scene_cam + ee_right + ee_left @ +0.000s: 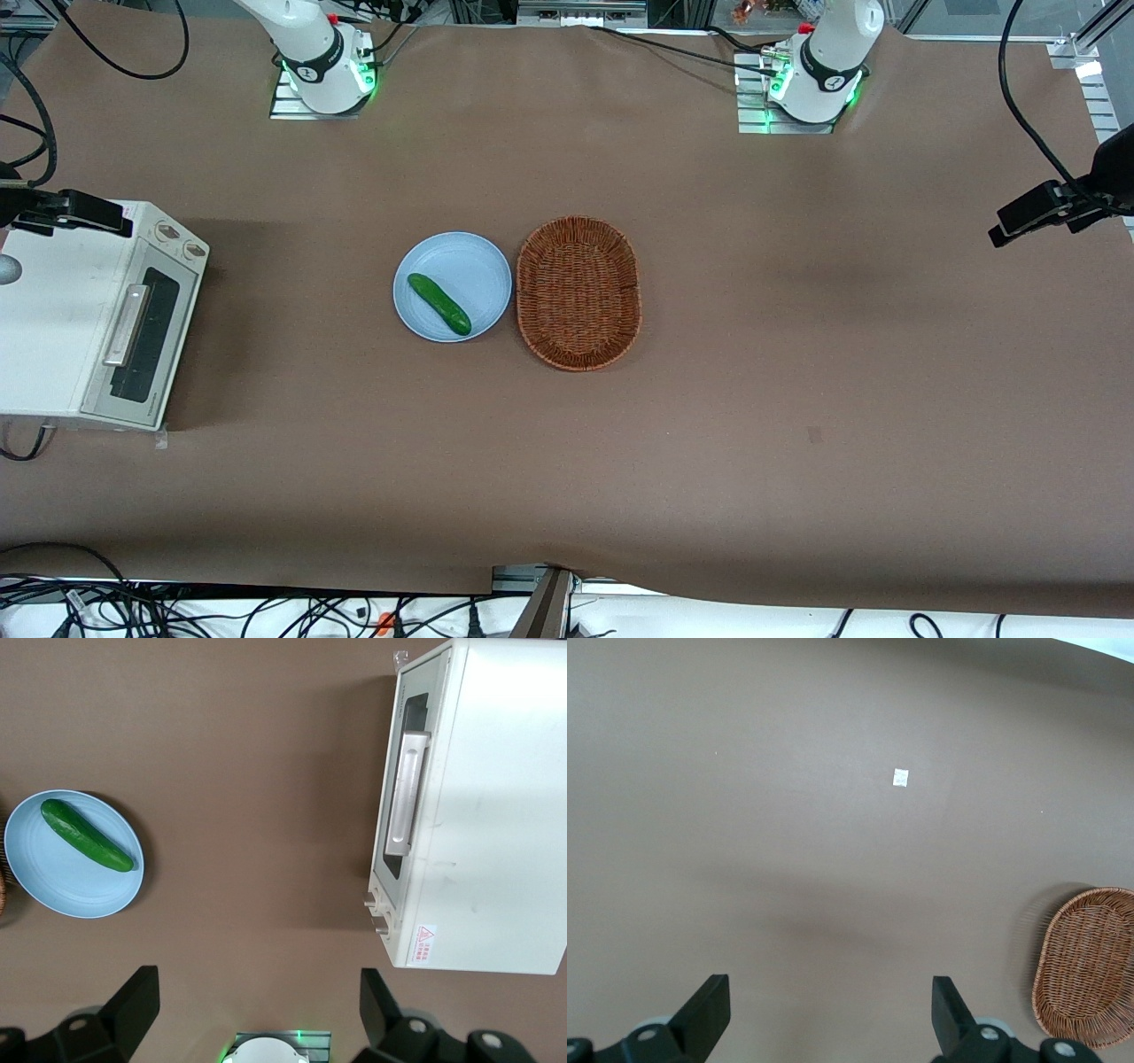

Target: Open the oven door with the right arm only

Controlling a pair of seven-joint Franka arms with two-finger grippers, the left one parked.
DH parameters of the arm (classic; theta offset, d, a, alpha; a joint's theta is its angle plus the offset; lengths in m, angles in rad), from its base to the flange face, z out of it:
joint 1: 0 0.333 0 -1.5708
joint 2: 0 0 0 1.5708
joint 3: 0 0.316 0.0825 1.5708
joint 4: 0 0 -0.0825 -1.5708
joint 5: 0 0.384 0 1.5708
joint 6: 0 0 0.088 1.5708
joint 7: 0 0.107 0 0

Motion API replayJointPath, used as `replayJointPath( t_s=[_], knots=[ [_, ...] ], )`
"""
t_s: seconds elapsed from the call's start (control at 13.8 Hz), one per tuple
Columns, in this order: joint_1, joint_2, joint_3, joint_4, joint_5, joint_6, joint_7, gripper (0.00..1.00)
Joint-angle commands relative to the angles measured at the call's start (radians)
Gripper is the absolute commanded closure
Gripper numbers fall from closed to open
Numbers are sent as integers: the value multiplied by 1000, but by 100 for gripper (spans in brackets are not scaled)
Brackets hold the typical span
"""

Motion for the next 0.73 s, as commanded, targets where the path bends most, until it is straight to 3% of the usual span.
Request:
replayJointPath(
  t_s=[0.0,0.65],
  knots=[
    [-1,-17,12,3,-12,-2,19,0],
    [-3,-17,10,1,-9,-8,4,0]
  ],
)
